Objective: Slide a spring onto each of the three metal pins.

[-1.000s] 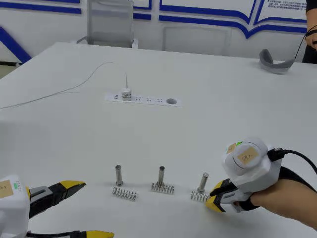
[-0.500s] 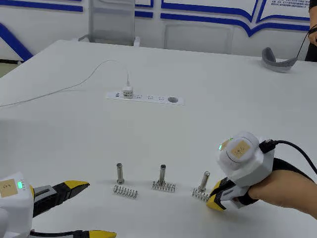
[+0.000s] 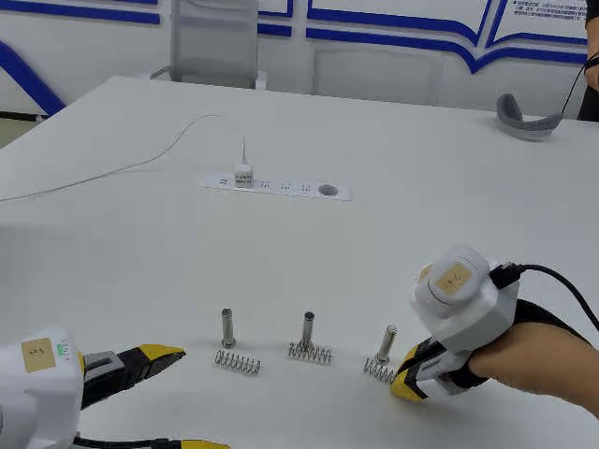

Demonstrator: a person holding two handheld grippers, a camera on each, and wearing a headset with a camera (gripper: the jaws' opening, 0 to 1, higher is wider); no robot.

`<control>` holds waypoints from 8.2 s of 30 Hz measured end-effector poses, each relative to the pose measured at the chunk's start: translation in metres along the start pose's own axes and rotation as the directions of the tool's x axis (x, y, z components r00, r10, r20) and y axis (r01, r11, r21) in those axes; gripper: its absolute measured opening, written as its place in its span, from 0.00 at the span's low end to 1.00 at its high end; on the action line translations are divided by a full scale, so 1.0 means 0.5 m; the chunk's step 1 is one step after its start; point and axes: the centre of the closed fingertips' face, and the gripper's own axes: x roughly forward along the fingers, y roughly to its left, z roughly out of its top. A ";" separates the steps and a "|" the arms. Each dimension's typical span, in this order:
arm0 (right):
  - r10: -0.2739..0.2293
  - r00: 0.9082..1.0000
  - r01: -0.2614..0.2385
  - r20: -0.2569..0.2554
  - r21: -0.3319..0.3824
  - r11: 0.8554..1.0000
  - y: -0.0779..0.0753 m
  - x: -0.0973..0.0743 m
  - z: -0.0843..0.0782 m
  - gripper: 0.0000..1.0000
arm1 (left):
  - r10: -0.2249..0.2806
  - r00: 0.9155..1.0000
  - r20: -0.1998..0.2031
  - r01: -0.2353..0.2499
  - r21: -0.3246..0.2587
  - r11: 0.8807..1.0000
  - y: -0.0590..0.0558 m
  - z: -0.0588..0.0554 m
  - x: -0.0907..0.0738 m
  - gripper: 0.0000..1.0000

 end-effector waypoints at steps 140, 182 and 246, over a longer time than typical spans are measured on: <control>0.219 0.972 -0.165 0.082 -0.425 0.890 0.223 -0.096 0.202 0.12 | -0.275 0.961 -0.026 0.275 0.173 0.946 -0.104 0.062 0.098 0.18; 0.047 0.997 -0.025 0.061 -0.318 0.948 0.055 -0.178 0.147 0.12 | -0.063 0.998 0.007 0.063 0.045 0.997 0.003 0.015 0.029 0.47; 0.015 0.988 -0.061 -0.154 -0.299 0.952 -0.050 -0.049 0.080 0.12 | -0.029 1.000 -0.006 0.029 -0.008 1.000 0.017 -0.014 0.020 0.51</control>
